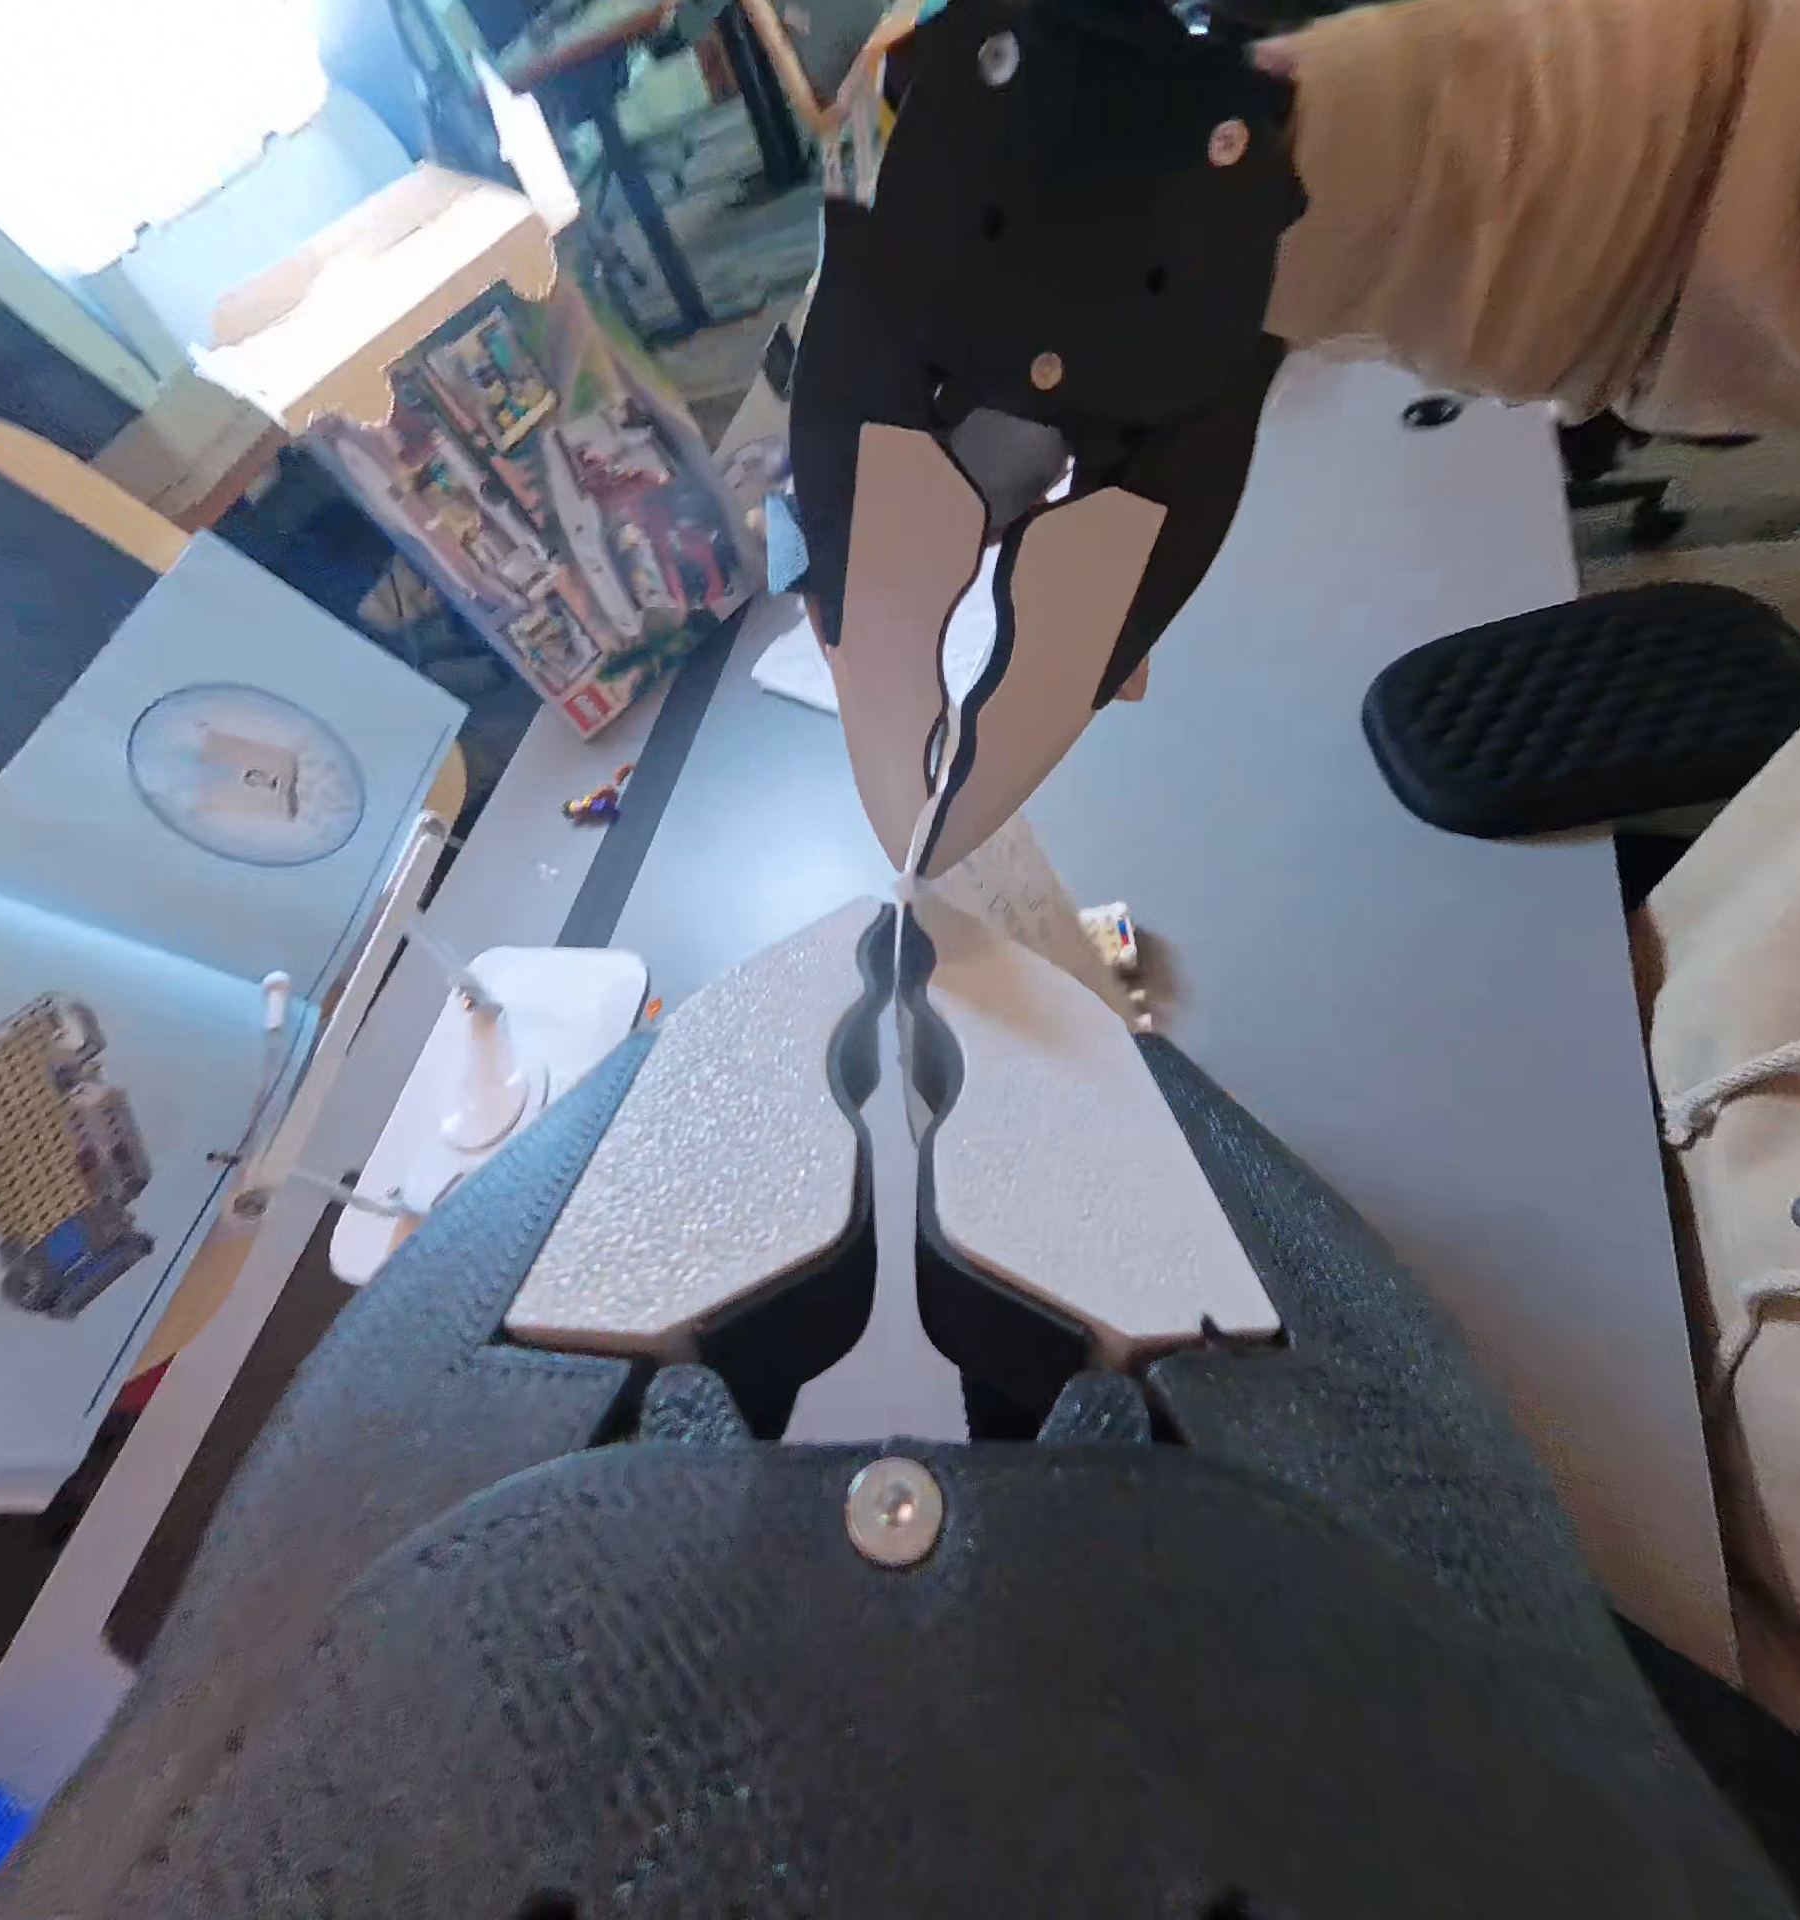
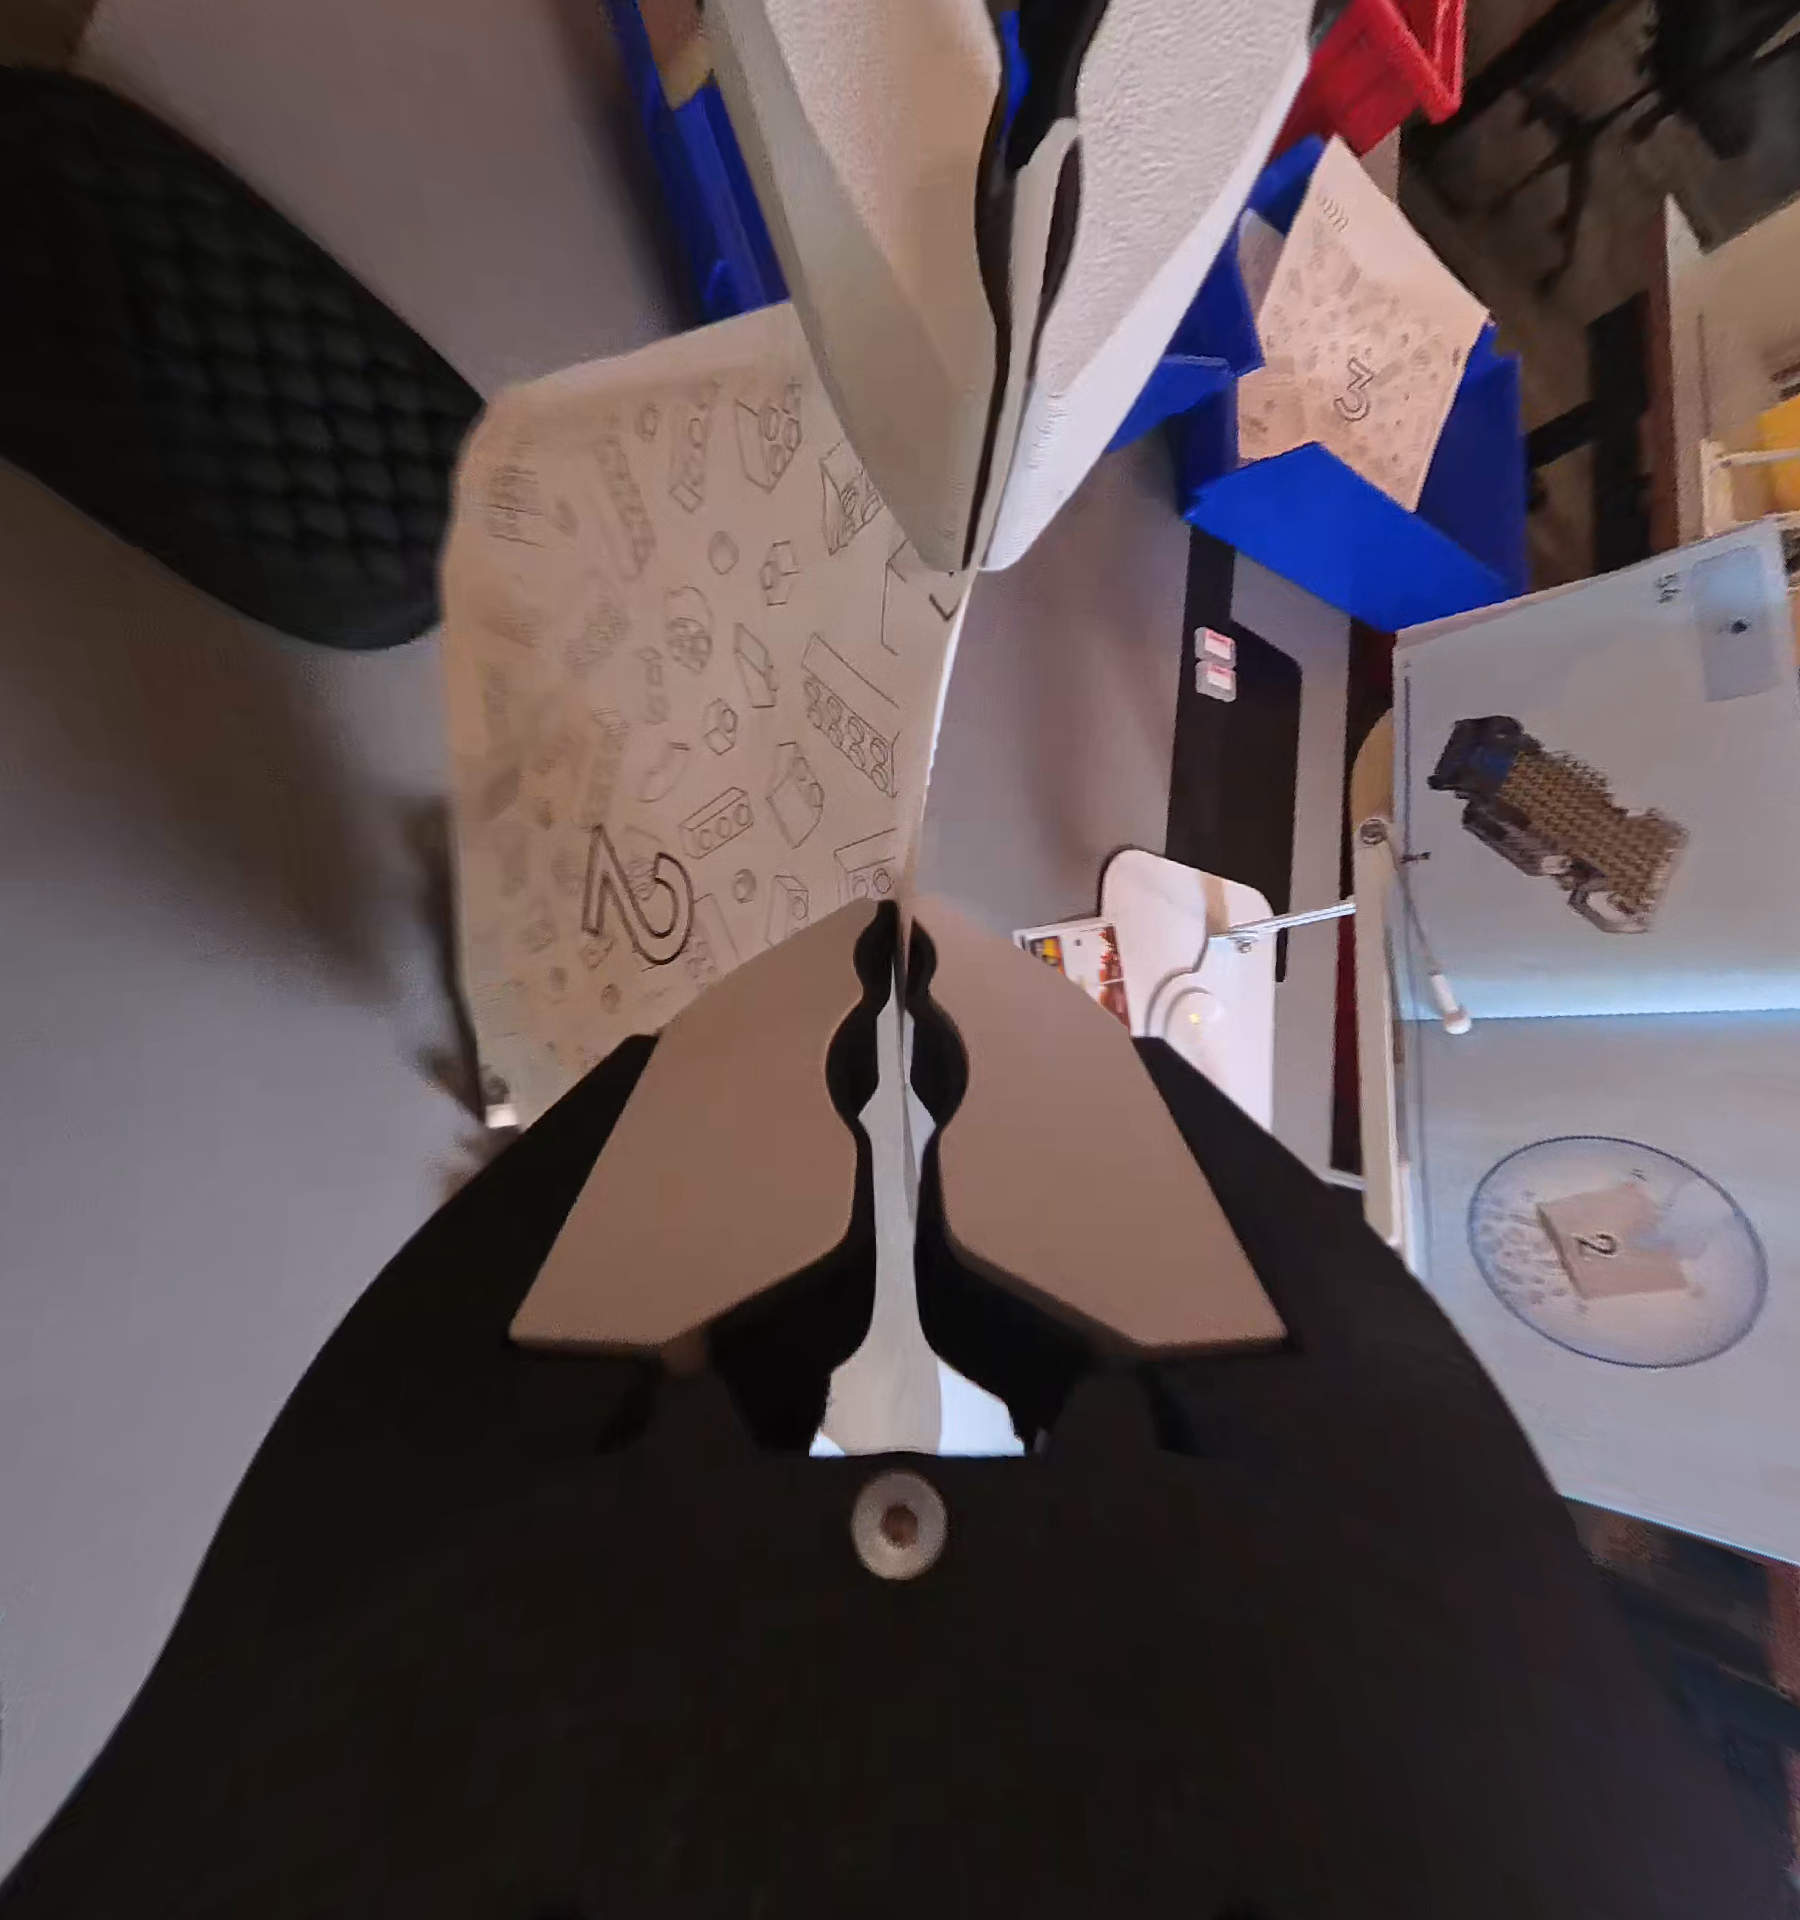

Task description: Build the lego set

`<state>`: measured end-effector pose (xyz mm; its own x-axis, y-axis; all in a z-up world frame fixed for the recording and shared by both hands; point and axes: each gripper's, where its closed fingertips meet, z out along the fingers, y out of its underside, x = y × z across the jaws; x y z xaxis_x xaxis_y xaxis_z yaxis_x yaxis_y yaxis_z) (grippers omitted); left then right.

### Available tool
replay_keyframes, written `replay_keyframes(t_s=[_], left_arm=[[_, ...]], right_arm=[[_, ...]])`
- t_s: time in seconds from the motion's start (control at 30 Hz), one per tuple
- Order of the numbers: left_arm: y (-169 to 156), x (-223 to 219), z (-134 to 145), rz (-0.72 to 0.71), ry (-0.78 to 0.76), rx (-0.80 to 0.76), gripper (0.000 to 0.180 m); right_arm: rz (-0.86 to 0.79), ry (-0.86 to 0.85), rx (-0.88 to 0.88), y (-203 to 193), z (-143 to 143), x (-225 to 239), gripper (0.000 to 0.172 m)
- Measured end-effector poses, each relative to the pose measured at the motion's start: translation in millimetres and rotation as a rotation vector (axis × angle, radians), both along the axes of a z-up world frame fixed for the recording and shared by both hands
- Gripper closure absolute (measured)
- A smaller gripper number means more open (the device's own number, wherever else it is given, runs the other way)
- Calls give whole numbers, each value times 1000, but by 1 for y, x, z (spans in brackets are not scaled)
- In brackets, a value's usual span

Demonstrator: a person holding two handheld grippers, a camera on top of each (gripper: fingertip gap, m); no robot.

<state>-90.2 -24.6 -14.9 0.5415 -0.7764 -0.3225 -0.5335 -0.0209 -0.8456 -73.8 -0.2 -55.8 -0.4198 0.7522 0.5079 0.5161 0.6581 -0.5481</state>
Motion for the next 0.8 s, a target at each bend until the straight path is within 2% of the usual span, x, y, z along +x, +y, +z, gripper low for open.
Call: replay_keyframes(t_s=[0.07,0.13,0.2,0.23,0.3,0.4,0.43,0.5,0.53,0.57,0.63,0.8], left_arm=[[-9,5,-2,-64,-85,39,179],[-15,4,-11,-87,-144,45,161],[-16,2,-26,-94,-158,65,153],[-15,2,-34,-95,-157,73,154],[-15,2,-42,-91,-151,110,180],[-19,-3,-36,-53,-208,123,180],[-20,-9,-34,-24,-210,128,180],[-26,-29,-28,38,-217,140,180],[-33,-40,-22,52,-245,145,180],[-41,-52,-16,77,-266,161,180],[-56,-77,-7,131,-265,192,180],[-85,-130,5,299,-222,272,180]], right_arm=[[9,17,-83,-9,-1,9,172],[16,35,-132,-15,-3,17,171],[25,50,-184,-21,-2,21,171],[30,53,-208,-23,0,21,171],[36,71,-236,-25,5,18,171],[20,166,-243,-23,18,13,171],[0,212,-231,-19,24,14,167],[-25,283,-202,-8,33,24,137],[-34,298,-224,-3,33,32,129],[-55,288,-246,4,26,40,126],[-87,181,-243,20,-15,56,122],[-94,-207,-276,24,-169,68,111]])
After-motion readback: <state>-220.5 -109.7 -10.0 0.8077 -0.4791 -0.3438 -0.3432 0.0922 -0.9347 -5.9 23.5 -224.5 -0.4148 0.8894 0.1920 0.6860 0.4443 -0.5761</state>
